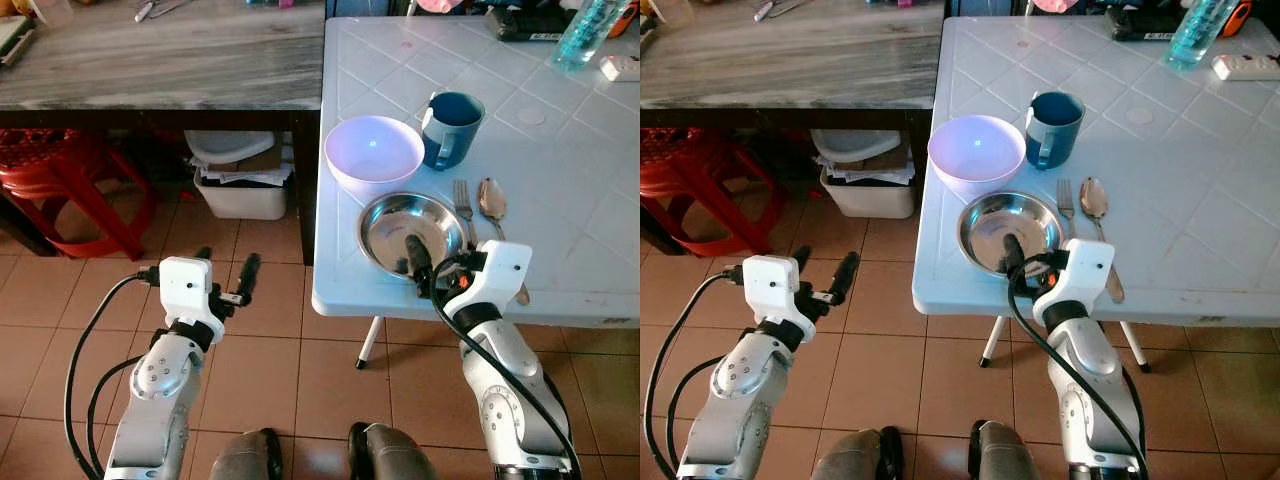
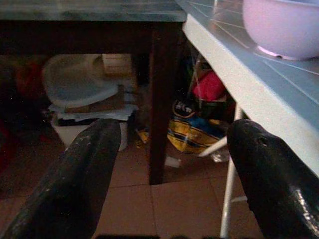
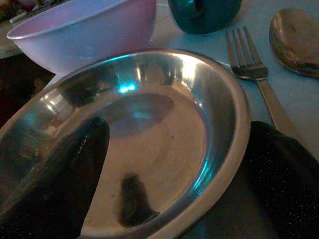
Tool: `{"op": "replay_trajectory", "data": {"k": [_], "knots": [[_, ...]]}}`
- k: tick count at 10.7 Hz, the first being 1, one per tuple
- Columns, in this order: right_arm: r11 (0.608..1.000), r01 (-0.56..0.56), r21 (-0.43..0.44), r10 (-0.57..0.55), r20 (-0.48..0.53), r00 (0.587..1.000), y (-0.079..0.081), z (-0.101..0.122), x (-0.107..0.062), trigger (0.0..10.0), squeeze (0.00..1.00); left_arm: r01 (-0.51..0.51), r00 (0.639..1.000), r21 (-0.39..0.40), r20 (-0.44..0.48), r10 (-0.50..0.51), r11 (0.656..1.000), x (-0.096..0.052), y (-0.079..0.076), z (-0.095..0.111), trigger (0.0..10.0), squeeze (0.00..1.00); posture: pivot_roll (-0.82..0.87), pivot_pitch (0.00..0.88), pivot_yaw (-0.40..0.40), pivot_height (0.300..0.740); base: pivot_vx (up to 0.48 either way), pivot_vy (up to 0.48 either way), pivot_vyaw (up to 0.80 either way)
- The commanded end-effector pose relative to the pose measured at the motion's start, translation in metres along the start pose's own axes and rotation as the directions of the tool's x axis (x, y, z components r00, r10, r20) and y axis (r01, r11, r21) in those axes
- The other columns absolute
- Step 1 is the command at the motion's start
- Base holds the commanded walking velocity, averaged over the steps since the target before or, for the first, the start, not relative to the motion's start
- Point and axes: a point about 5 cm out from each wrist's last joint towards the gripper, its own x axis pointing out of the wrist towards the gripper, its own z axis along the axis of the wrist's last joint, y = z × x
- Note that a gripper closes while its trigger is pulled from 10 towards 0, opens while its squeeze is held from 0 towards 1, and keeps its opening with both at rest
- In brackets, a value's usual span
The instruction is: Setting the table
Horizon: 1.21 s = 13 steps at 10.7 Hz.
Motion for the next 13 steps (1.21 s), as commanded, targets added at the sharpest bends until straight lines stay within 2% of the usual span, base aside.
{"op": "replay_trajectory", "data": {"k": [1, 2, 5, 7, 8, 10, 13], "knots": [[1.000, -0.011, 0.005, 0.011, -0.009, 1.000, 0.002, 0.000, -0.003, 9.4, 0.00, 0.031, 1.000, 0.004, -0.006, -0.031, 1.000, -0.003, -0.001, 0.001, 10.0, 0.00, -0.05, 0.179, 0.037, 0.740, 0.000, 0.000, 0.00], [0.999, 0.004, 0.051, -0.002, -0.025, 1.000, 0.002, -0.002, -0.004, 0.3, 0.00, 0.044, 0.999, 0.008, -0.006, -0.044, 0.999, -0.004, -0.002, 0.001, 10.0, 0.00, -0.05, 0.182, 0.038, 0.740, 0.000, 0.000, 0.00], [0.991, -0.007, 0.132, 0.016, -0.068, 0.998, 0.003, -0.004, -0.005, 0.0, 0.00, 0.142, 0.990, -0.033, 0.003, -0.142, 0.989, -0.008, -0.009, 0.002, 10.0, 0.00, -0.05, 0.190, 0.032, 0.740, 0.000, 0.000, 0.00], [0.988, 0.030, 0.151, -0.014, -0.103, 0.995, -0.001, -0.008, -0.005, 0.0, 0.00, 0.261, 0.965, -0.086, 0.009, -0.261, 0.961, -0.014, -0.019, 0.003, 10.0, 0.00, -0.05, 0.193, 0.032, 0.740, 0.000, 0.000, 0.00], [0.973, 0.074, 0.217, -0.047, -0.129, 0.991, -0.003, -0.010, -0.004, 0.0, 0.00, 0.298, 0.954, -0.084, 0.006, -0.299, 0.951, -0.016, -0.021, 0.003, 10.0, 0.00, -0.05, 0.193, 0.032, 0.740, 0.000, 0.000, 0.00], [0.968, 0.083, 0.235, -0.052, -0.135, 0.989, -0.005, -0.009, -0.004, 0.0, 0.00, 0.317, 0.948, -0.085, 0.006, -0.318, 0.945, -0.017, -0.021, 0.004, 10.0, 0.00, -0.06, 0.195, 0.033, 0.740, 0.000, 0.000, 0.00], [0.936, 0.160, 0.312, -0.088, -0.231, 0.969, -0.007, -0.016, -0.003, 0.0, 0.00, 0.359, 0.933, -0.086, 0.001, -0.361, 0.929, -0.022, -0.024, 0.003, 10.0, 0.00, -0.06, 0.198, 0.032, 0.740, 0.000, 0.000, 0.00]]}}
